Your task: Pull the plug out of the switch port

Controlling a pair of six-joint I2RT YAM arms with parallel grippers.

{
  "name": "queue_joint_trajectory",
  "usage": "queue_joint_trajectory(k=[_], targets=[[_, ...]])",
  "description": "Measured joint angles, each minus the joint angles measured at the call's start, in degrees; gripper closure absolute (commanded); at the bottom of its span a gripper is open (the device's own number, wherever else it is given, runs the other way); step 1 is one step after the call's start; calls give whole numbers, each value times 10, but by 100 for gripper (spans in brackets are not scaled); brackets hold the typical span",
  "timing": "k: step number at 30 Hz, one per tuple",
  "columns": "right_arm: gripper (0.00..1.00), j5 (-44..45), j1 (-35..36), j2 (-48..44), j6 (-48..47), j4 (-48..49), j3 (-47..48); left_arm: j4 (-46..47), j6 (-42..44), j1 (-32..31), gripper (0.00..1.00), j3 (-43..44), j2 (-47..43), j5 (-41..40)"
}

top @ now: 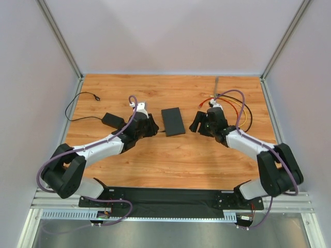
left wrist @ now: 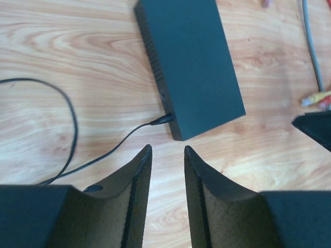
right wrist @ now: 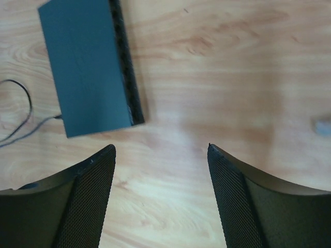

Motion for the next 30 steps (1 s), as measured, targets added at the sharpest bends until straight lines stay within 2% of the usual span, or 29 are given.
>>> queue_joint_trajectory(k=[7,13,23,30], targets=[[26,-56,0,148,-11,142,100,50,-57,0,57,-45,-23,-54],[27,-83,0,210,-22,256,125,131,-94,0,56,-77,37,-31],[29,-103,-1,277,-26,268,160,250,-165,0,56,-120,96,-2],[30,-129,-2,294,-23,267,167,268,-240,0,49,-120,109,-7]])
